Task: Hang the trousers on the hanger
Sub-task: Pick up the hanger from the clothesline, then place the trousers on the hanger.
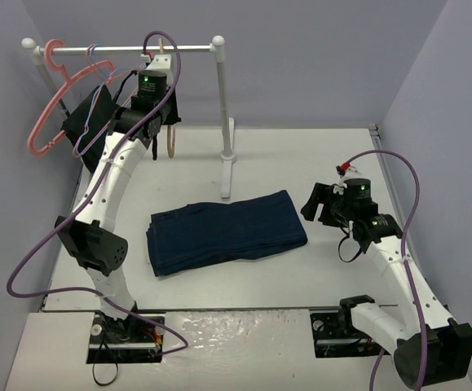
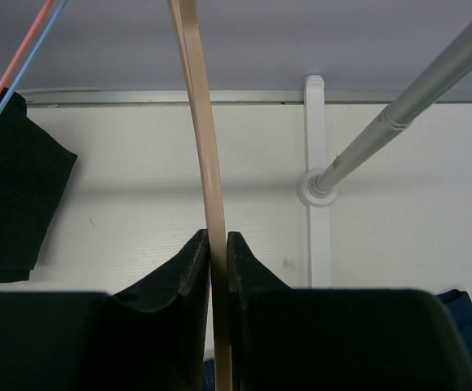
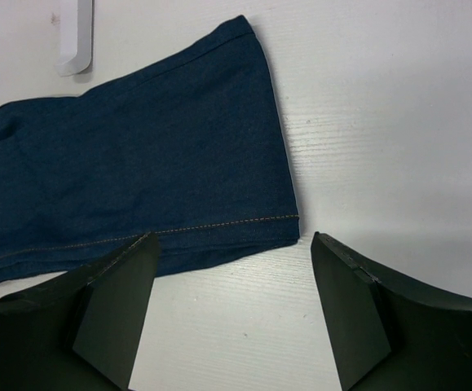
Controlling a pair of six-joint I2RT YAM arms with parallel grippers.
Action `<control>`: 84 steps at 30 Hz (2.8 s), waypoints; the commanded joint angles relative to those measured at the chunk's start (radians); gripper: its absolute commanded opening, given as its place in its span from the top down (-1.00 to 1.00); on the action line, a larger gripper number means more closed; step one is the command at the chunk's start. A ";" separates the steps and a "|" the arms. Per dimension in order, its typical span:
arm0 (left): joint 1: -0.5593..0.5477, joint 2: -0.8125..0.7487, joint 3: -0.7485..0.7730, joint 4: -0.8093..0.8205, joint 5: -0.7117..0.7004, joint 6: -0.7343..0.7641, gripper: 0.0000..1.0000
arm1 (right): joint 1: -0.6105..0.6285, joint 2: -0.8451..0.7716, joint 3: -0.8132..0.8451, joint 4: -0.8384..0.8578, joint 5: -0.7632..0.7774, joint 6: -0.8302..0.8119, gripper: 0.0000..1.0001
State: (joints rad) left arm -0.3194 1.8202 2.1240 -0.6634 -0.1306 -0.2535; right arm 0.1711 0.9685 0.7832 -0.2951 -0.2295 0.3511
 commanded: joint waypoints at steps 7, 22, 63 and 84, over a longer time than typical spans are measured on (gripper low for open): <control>-0.004 -0.145 -0.064 0.217 0.167 0.028 1.00 | 0.005 -0.025 -0.007 0.055 -0.021 0.004 -0.46; -0.004 -0.239 -0.071 0.160 0.068 0.063 1.00 | 0.005 -0.024 -0.022 0.059 -0.012 -0.013 -0.46; -0.582 -0.915 -1.342 0.487 -0.220 -0.431 1.00 | -0.009 0.652 0.015 0.443 -0.123 -0.093 -0.28; -0.702 -0.855 -1.355 0.613 -0.305 -0.430 1.00 | 0.019 0.331 0.024 0.347 -0.229 0.067 1.00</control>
State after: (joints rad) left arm -0.9588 0.9147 0.7383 -0.2326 -0.3665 -0.6637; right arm 0.1723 1.4292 0.7523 0.0678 -0.4090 0.3261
